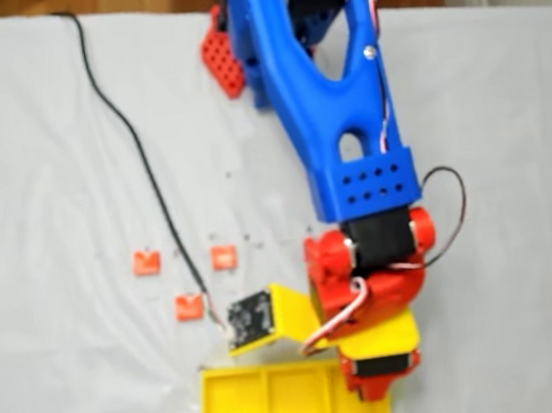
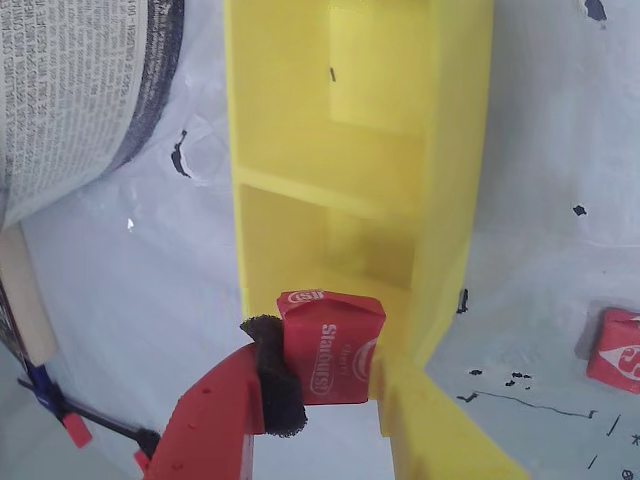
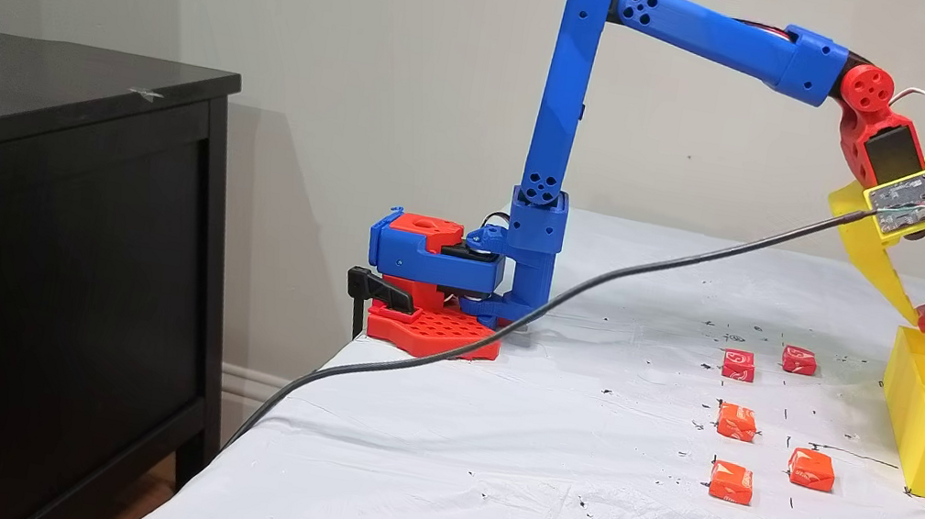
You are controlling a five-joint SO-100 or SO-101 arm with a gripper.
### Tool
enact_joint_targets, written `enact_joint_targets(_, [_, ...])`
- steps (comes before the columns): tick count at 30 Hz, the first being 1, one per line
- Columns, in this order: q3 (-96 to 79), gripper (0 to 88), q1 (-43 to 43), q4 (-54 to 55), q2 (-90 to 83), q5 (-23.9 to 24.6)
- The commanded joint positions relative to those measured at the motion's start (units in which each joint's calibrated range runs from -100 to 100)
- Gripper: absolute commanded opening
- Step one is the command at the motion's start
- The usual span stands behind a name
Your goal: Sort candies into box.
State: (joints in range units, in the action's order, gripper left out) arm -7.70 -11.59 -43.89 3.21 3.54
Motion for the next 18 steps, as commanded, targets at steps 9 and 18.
enact_joint_targets(9, [5.3,19.5,-0.9,1.1,-0.9,0.4])
enact_joint_targets(18, [5.1,19.2,-0.9,0.0,-2.6,0.1])
